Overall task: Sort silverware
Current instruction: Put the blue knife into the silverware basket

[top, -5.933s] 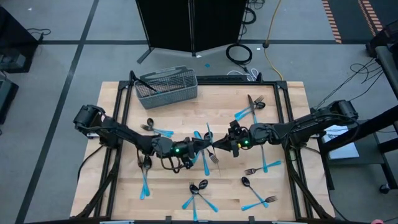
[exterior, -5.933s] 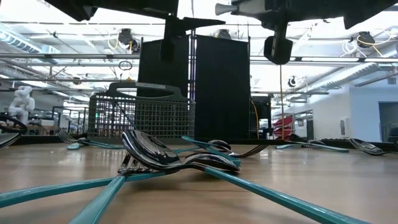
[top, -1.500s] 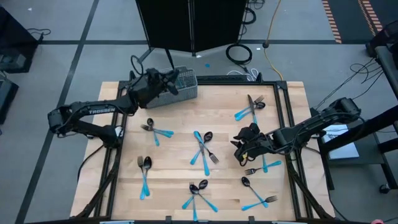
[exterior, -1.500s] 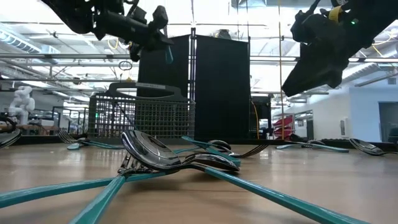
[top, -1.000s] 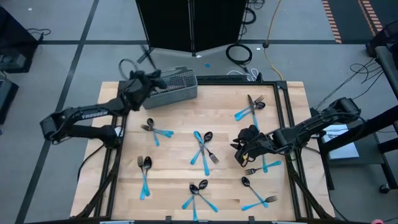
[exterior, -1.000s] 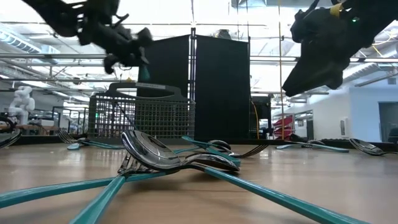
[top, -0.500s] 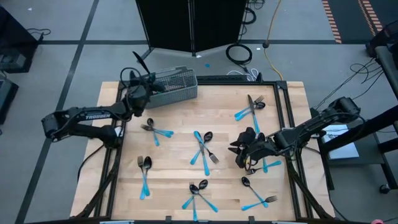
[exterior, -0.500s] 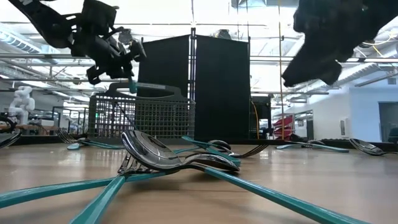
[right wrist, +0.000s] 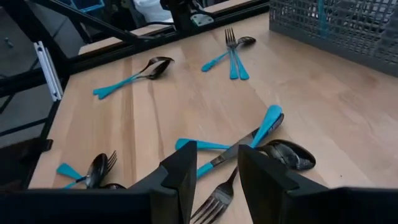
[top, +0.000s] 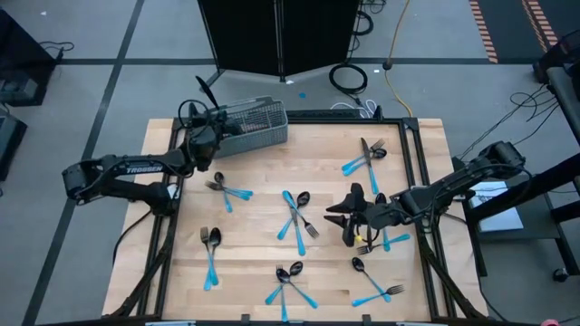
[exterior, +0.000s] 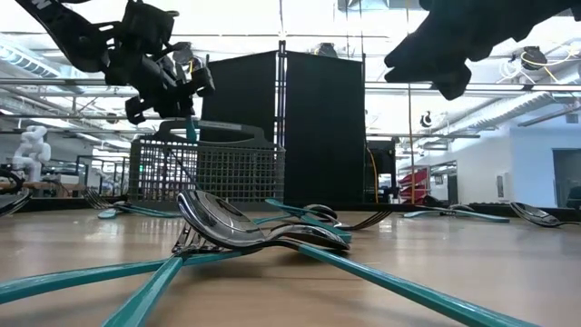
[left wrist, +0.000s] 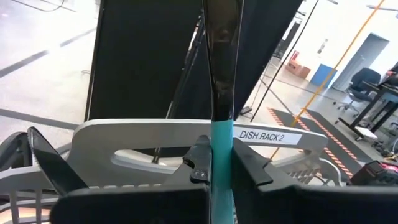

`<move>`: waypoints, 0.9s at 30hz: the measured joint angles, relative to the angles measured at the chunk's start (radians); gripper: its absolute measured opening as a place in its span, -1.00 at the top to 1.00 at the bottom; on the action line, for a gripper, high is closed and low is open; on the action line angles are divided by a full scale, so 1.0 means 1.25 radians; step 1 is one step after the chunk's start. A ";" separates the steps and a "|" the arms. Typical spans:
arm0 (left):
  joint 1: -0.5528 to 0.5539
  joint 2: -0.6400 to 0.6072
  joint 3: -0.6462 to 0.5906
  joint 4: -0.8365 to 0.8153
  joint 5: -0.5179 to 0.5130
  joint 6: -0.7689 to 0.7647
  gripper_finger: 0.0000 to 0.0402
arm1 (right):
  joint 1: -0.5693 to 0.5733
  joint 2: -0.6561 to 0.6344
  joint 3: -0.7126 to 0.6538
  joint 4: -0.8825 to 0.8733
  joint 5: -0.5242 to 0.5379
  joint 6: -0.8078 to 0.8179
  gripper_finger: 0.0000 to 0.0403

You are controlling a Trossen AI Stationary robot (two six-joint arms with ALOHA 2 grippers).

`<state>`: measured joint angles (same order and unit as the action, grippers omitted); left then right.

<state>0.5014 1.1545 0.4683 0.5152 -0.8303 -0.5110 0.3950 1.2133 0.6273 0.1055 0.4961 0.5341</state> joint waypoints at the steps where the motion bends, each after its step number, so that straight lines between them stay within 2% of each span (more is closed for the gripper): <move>1: 0.000 0.000 0.000 0.000 0.000 0.000 0.86 | -0.002 0.000 0.000 0.000 0.000 0.000 0.45; 7: 0.000 0.000 0.000 0.001 0.008 -0.006 0.67 | -0.011 0.000 0.000 -0.002 0.000 -0.004 0.45; 21: 0.000 -0.013 0.001 -0.004 0.015 -0.001 0.63 | -0.013 0.000 0.000 -0.003 0.000 -0.027 0.45; 27: 0.000 -0.100 0.001 -0.037 0.057 0.114 0.63 | -0.013 0.000 0.000 -0.005 -0.004 -0.027 0.45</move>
<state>0.5009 1.0299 0.4690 0.4694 -0.7596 -0.3690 0.3790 1.2133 0.6273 0.0990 0.4908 0.4999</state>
